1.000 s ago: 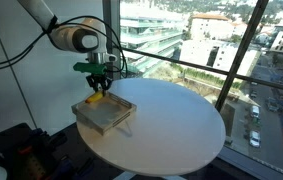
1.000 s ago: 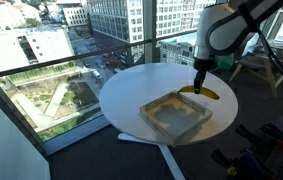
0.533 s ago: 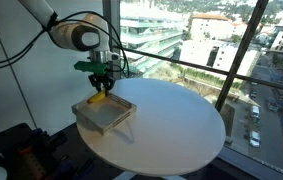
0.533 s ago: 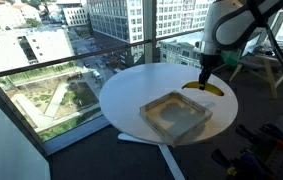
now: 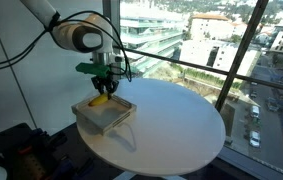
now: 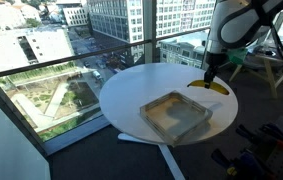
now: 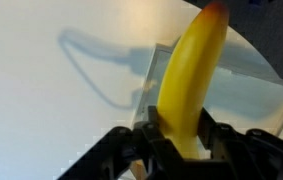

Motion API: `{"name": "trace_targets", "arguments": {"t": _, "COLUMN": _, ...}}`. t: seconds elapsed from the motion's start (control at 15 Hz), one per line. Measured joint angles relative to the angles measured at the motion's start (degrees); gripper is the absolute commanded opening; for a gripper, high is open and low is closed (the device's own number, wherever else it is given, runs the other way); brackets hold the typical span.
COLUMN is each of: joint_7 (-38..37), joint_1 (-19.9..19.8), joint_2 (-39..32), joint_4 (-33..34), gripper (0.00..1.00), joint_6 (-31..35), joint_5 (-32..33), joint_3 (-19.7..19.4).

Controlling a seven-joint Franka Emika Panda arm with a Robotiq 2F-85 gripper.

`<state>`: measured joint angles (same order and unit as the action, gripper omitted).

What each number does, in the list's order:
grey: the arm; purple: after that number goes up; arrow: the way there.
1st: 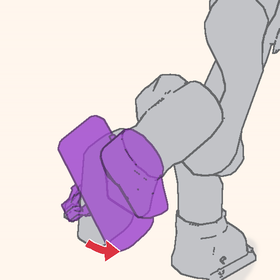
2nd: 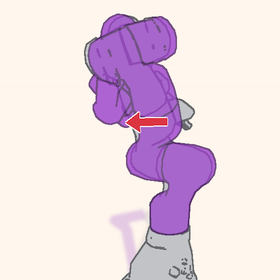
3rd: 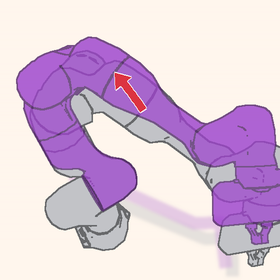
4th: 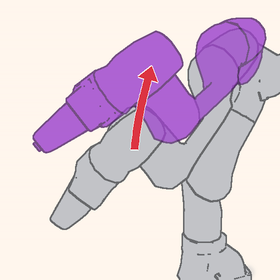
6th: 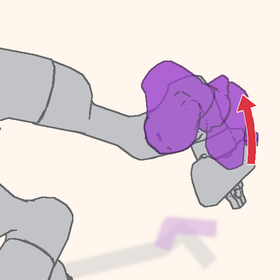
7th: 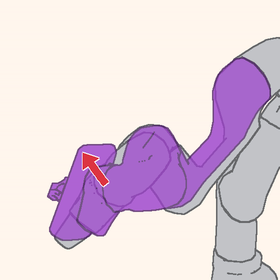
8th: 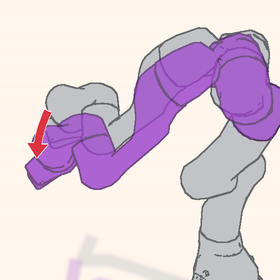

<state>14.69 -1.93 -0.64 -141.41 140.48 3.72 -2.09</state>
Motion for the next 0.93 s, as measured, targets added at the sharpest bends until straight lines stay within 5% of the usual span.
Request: {"name": "trace_targets", "arguments": {"t": 0.93, "joint_7": 0.07, "joint_1": -4.16, "joint_2": -0.34, "joint_4": -0.42, "gripper": 0.16, "joint_6": 0.13, "joint_5": 0.0, "joint_3": -4.41}}
